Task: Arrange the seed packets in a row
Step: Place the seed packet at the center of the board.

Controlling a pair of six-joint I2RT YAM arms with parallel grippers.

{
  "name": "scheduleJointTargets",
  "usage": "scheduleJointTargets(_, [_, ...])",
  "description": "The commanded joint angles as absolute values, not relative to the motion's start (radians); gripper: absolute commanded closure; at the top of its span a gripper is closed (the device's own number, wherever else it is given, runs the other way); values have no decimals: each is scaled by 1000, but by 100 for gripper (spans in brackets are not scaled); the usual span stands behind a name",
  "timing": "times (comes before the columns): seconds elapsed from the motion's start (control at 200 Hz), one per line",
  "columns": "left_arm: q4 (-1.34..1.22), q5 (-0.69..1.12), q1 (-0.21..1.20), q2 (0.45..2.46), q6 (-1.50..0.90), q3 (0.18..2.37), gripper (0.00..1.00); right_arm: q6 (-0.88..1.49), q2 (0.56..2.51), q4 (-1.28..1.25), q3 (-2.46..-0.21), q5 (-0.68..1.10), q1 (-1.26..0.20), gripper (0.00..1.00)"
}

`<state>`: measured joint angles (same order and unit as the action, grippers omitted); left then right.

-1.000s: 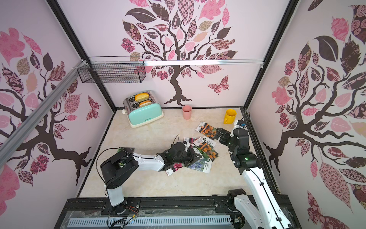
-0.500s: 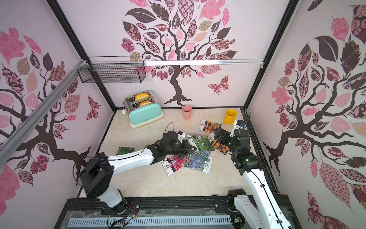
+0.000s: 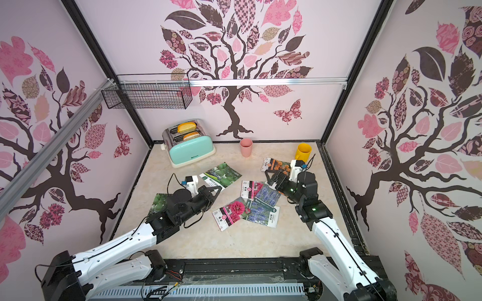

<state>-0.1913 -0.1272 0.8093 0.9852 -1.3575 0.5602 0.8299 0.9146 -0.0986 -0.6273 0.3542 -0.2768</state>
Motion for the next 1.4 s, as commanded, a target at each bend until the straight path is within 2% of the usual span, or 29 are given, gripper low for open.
scheduleJointTargets(0.0, [-340,-247,800,978,-1388,532,100,1009,952,-335,-608,464,-339,2])
scheduleJointTargets(0.065, [-380,-247,798,992,-1399,525,100,1048,985,-380,-602,482,-363,5])
scheduleJointTargets(0.185, [-422,-238,792,1025,-1412,528,100,1119,1044,-484,-581,534,-384,16])
scheduleJointTargets(0.33, [-467,-210,790,1070,-1445,525,100,1147,1116,-562,-589,550,-422,25])
scheduleJointTargets(0.89, [-518,-88,790,1127,-1465,522,100,1217,1434,-758,-735,577,-513,34])
scheduleJointTargets(0.995, [-534,-74,791,1142,-1468,523,100,1237,1486,-792,-760,571,-531,39])
scheduleJointTargets(1.115, [-546,-62,792,1157,-1474,519,100,1271,1532,-850,-778,562,-540,59])
scheduleJointTargets(1.265, [-562,-48,792,1168,-1475,518,100,1254,1564,-846,-807,546,-545,100])
scheduleJointTargets(1.396, [-459,-22,788,1129,-1441,531,100,1147,1536,-733,-807,505,-545,100])
